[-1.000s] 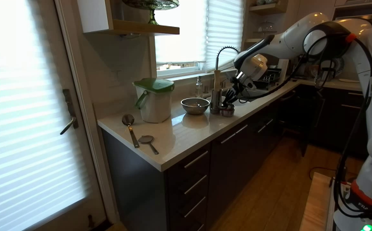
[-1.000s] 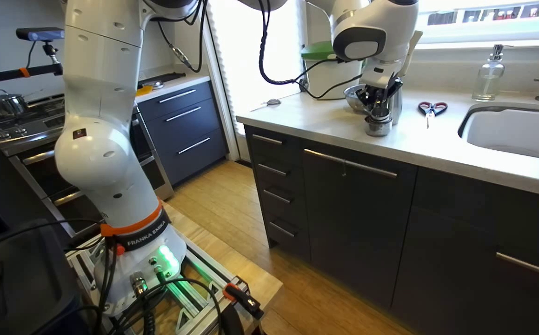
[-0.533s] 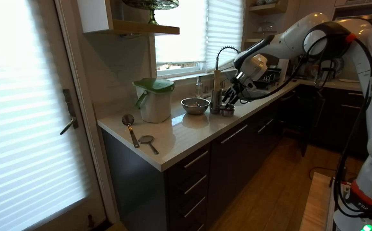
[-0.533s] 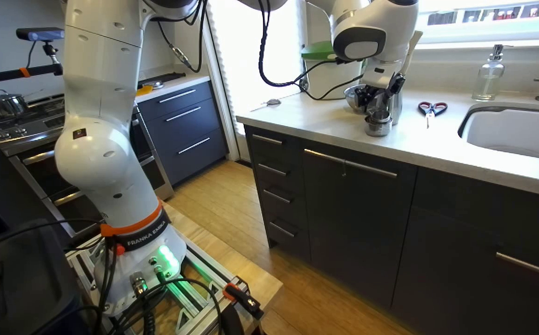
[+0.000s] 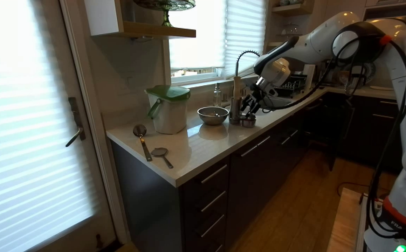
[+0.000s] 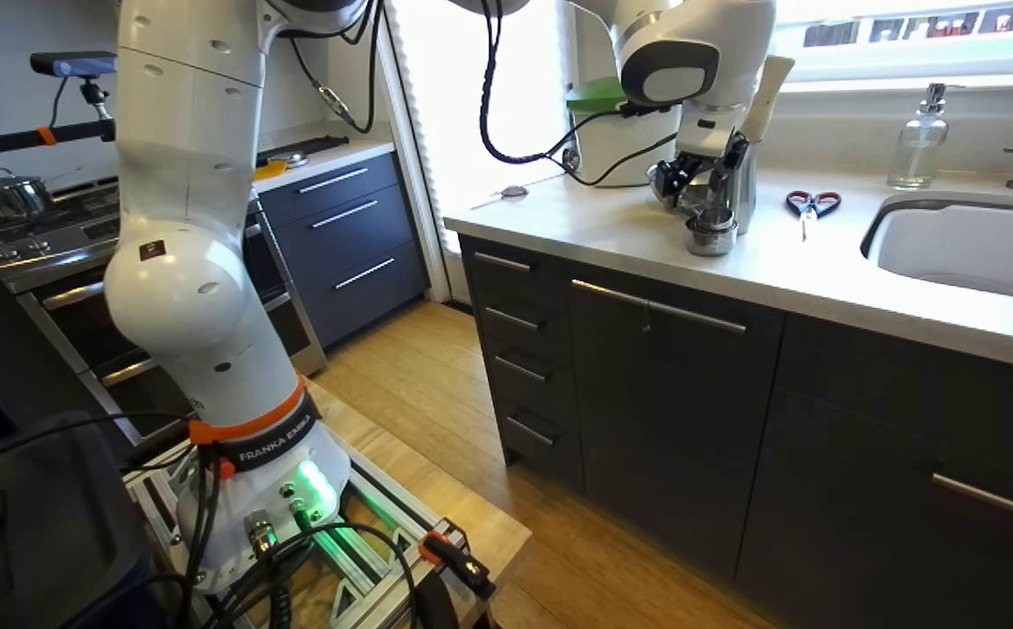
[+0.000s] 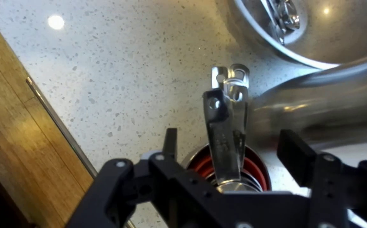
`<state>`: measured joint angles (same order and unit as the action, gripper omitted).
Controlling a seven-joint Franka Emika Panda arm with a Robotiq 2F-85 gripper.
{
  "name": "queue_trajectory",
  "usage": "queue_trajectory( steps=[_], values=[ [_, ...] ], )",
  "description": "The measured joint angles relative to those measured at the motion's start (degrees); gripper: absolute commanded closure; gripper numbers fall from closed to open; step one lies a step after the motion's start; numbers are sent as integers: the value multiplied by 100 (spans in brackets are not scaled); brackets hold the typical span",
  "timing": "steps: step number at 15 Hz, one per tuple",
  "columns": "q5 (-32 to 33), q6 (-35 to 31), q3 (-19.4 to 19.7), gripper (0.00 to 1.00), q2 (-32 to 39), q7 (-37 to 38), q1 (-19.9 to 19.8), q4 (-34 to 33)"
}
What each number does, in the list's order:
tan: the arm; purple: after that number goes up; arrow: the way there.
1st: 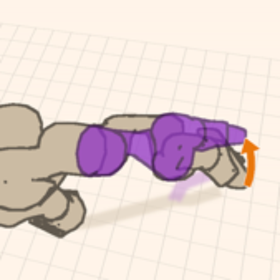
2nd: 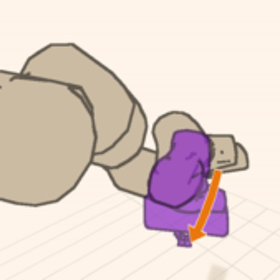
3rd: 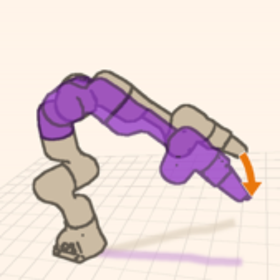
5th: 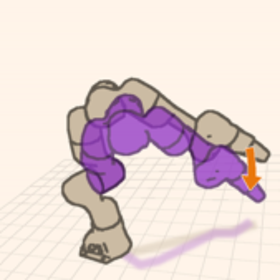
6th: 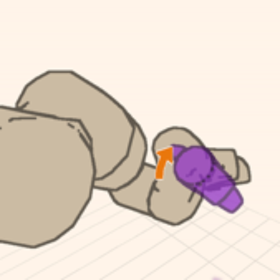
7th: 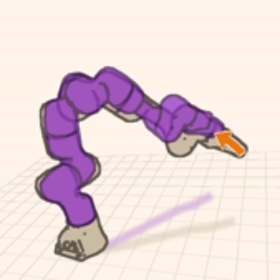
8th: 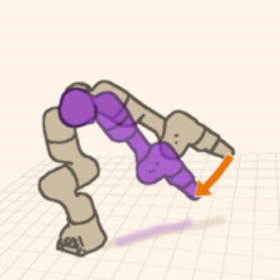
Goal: Put the measuring cup onto the other measuring cups
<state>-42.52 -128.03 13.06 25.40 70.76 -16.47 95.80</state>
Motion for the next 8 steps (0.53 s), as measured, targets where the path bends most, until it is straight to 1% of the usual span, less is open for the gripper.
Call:
queue_trajectory(
  steps=[4,5,6,8],
  values=[
    [374,17,-4,27,-9,140,164,0],
    [442,-1,-3,31,-9,218,197,0],
    [515,-34,-3,38,-9,303,228,0],
    [665,-99,-4,44,-4,462,288,0]
  ],
)
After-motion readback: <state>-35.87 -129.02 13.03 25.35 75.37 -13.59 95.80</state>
